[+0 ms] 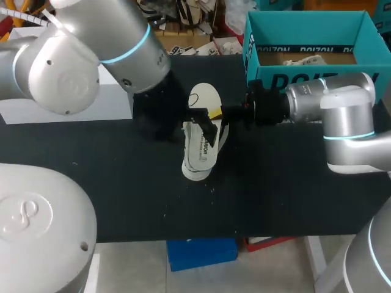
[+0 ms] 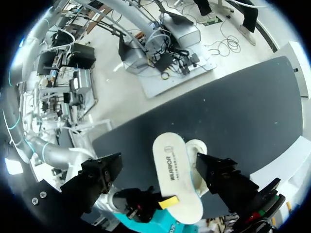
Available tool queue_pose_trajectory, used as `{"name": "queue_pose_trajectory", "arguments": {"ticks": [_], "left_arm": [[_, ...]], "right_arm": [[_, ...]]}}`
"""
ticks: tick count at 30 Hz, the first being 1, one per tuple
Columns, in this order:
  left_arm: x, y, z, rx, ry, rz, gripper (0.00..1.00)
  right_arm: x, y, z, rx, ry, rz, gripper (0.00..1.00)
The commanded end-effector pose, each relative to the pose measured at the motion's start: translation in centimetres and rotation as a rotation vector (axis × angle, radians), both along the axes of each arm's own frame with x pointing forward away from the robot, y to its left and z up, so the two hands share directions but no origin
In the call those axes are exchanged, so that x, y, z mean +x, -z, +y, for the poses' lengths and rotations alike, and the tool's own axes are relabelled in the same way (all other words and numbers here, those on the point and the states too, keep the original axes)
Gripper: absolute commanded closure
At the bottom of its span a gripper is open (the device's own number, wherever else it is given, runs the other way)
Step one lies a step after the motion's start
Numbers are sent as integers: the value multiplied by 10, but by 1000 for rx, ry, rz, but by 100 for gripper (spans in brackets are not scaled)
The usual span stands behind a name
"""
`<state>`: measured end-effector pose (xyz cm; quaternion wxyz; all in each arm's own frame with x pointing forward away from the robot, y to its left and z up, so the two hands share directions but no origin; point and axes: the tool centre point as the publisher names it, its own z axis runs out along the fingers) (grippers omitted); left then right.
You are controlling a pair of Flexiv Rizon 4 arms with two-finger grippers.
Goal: Take the shoe out of the shoebox, open the shoe tongue, remove and reinsert the insole, then place the shoe into the shoebox
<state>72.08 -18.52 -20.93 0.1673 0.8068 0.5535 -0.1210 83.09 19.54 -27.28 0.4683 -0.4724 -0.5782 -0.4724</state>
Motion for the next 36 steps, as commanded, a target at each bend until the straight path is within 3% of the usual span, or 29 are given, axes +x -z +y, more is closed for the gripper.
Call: {"name": "queue_pose_trajectory", "arguments": {"ticks": [1, 7, 24, 36], "left_arm": [[7, 7, -14, 547, -103, -129, 0], [8, 13, -10, 600, -159, -99, 0], [10, 19, -2, 432, -207, -140, 0], [25, 22, -9, 412, -206, -145, 0]], "right_arm": [[1, 1, 1, -2, -3, 1, 100], [1, 1, 1, -2, -3, 1, 100], [1, 1, 1, -2, -3, 1, 100], [1, 1, 1, -2, -3, 1, 100]]}}
